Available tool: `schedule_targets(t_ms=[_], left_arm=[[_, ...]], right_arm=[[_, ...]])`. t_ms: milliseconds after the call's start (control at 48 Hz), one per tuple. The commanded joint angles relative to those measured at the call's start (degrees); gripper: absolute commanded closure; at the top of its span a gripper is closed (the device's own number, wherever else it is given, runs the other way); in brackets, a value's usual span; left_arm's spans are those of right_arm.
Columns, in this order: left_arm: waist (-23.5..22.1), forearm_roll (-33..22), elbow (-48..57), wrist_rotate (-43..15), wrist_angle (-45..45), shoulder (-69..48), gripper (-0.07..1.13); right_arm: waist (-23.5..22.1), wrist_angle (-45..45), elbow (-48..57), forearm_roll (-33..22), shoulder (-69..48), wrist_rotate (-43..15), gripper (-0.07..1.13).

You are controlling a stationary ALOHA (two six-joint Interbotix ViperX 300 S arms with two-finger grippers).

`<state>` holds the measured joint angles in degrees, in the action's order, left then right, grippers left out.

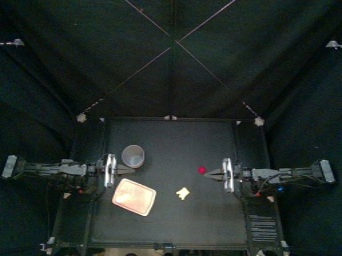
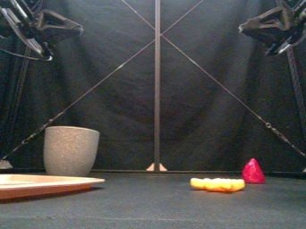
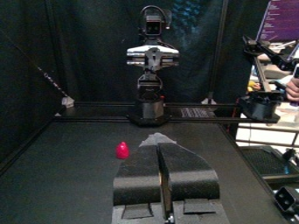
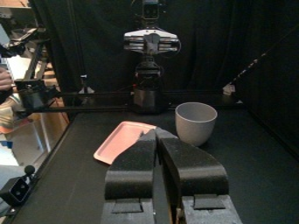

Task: Pick the fries then place it on the pink plate
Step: Pick the fries

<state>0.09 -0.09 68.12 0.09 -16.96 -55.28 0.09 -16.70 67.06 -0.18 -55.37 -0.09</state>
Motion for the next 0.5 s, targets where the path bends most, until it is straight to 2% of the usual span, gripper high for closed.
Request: schedule_targets(t_ms=[21, 208, 312, 396, 500], left_arm=[[-0.18, -0.26, -1.41, -0.09, -0.09, 0.70, 1.04], [-0.18, 0.18, -0.97, -0.26, -0.18, 0.70, 1.04], [0.53, 0.26, -0.53, -0.35, -0.18, 0.70, 1.04], [1.32, 0.18, -0.09, -0.35, -0.18, 0.70, 1.04], [2.11, 0.09, 0.35, -0.26, -0.18, 0.70, 1.04]], right_arm=[[-0.79, -0.18, -0.26, -0.62, 2.37, 0.09, 0.98], [-2.72, 3.96, -1.05, -5.27, 11.95, -0.09, 0.97], [-2.99, 5.45, -1.93, -7.03, 19.34, -0.26, 0.93], [-2.37, 5.54, -3.34, -8.00, 25.40, -0.18, 0.82], [-0.97, 6.06, -5.98, -8.70, 31.29, -0.26, 0.61]])
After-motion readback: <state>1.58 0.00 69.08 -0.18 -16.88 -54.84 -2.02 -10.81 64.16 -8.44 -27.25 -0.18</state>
